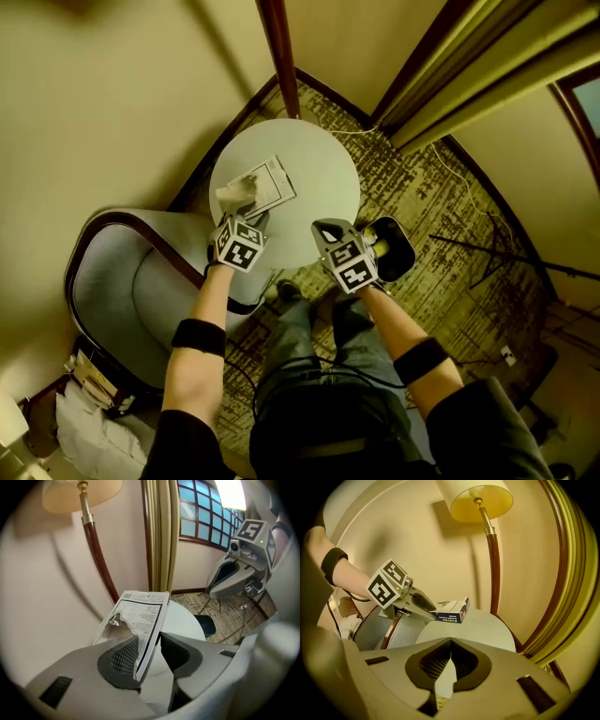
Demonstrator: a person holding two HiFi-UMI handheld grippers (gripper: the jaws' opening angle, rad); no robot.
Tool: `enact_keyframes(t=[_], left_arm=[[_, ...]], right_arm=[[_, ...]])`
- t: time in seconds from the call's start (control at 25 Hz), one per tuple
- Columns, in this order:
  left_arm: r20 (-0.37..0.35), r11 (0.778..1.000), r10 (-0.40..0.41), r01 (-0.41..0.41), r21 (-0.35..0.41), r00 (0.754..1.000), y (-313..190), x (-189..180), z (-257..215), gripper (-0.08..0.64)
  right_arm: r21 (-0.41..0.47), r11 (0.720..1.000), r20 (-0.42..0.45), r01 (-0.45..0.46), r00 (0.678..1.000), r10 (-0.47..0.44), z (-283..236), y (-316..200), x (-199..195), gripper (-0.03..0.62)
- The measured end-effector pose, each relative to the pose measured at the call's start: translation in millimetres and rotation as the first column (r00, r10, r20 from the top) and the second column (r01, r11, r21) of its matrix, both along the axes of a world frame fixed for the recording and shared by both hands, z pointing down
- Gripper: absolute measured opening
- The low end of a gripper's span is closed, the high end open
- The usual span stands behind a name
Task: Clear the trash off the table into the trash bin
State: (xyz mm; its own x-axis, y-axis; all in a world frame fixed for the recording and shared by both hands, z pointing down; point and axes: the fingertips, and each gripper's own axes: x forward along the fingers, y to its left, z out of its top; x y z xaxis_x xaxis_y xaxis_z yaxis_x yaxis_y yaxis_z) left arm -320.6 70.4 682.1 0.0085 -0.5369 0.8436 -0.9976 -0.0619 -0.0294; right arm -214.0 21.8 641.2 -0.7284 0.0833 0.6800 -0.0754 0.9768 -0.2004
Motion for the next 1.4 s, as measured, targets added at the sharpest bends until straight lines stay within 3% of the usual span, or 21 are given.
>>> enact_keyframes(t=[0.12, 0.24, 0.44, 0.64, 0.8, 0.92, 1.08, 1.28, 1.4], left_arm=[[-0.014, 0.995, -0.085, 0.086, 0.053, 0.996, 7.1, 5.0, -37.5, 0.153], [-0.039, 0.976, -0.182, 0.186, 0.11, 0.982, 14.2, 10.7, -71.8, 0.153], [-0.096, 0.918, -0.331, 0.344, 0.197, 0.939, 26.0, 24.7, -120.4, 0.153], [-0.159, 0.834, -0.453, 0.48, 0.27, 0.877, 52.4, 33.0, -156.0, 0.15], [-0.156, 0.819, -0.472, 0.497, 0.288, 0.868, 65.6, 39.2, -166.6, 0.15], [-0.156, 0.829, -0.45, 0.476, 0.293, 0.879, 61.9, 47.1, -173.8, 0.15], [-0.155, 0.862, -0.386, 0.416, 0.29, 0.909, 46.5, 67.6, -167.9, 0.15], [-0.184, 0.926, -0.208, 0.254, 0.278, 0.961, -5.6, 116.7, -162.9, 0.15], [-0.178, 0.948, -0.103, 0.151, 0.281, 0.979, -35.3, 148.0, -152.1, 0.15]], right_arm=[[0.015, 1.0, 0.013, 0.013, 1.0, -0.013, -24.3, -3.0, -0.4, 0.003], [0.027, 0.999, 0.026, 0.028, 0.999, -0.029, -46.1, -6.3, -1.1, 0.003], [0.03, 0.999, 0.056, 0.034, 0.998, -0.036, -76.0, -15.2, 1.6, 0.003], [0.047, 0.998, 0.064, 0.045, 0.997, -0.048, -85.3, -10.9, 10.4, 0.003], [0.041, 0.998, 0.073, 0.053, 0.996, -0.056, -97.4, -3.5, 16.2, 0.003], [0.048, 0.998, 0.081, 0.033, 0.996, -0.037, -103.0, -7.0, 22.1, 0.003], [0.051, 0.998, 0.085, -0.034, 0.996, 0.029, -108.3, -18.8, 42.4, 0.003], [0.061, 0.976, 0.082, -0.209, 0.976, 0.204, -110.5, -55.3, 96.4, 0.002], [0.069, 0.948, 0.07, -0.311, 0.949, 0.307, -105.0, -78.9, 139.6, 0.003]])
